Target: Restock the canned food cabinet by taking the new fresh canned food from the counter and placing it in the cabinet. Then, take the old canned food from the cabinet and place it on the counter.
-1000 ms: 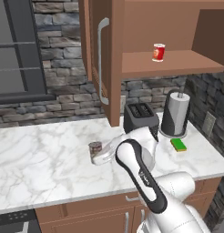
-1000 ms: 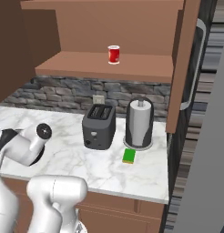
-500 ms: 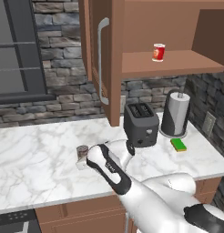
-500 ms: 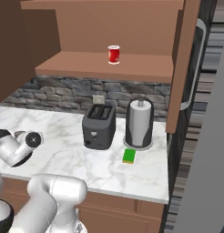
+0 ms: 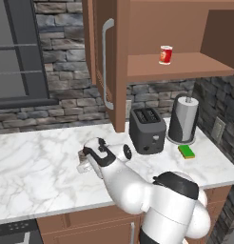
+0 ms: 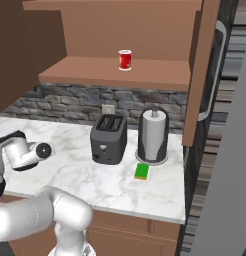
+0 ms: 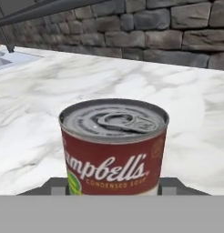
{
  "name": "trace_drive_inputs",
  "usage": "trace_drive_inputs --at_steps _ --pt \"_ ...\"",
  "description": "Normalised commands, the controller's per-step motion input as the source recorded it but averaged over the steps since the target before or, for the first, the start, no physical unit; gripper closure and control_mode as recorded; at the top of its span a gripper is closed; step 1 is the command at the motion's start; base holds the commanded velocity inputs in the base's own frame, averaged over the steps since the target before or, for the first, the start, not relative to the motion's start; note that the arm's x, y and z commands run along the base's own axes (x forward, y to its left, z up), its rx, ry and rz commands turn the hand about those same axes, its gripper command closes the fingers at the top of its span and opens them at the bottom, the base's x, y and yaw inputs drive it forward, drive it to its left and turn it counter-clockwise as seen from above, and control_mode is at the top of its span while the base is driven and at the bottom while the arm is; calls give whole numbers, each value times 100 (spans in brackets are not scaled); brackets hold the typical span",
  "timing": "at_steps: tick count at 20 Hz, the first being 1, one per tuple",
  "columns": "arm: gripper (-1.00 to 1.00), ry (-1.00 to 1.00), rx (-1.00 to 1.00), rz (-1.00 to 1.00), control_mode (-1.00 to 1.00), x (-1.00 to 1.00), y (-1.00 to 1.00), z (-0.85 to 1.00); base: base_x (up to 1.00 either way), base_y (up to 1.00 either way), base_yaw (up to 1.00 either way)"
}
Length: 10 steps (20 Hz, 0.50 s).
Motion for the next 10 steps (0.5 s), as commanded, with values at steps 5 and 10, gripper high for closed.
trace_drive_inputs --at_steps 5,10 --pt "-100 4 0 0 -100 2 0 26 0 0 0" --pt "-100 7 0 -1 -100 -14 0 84 0 0 0"
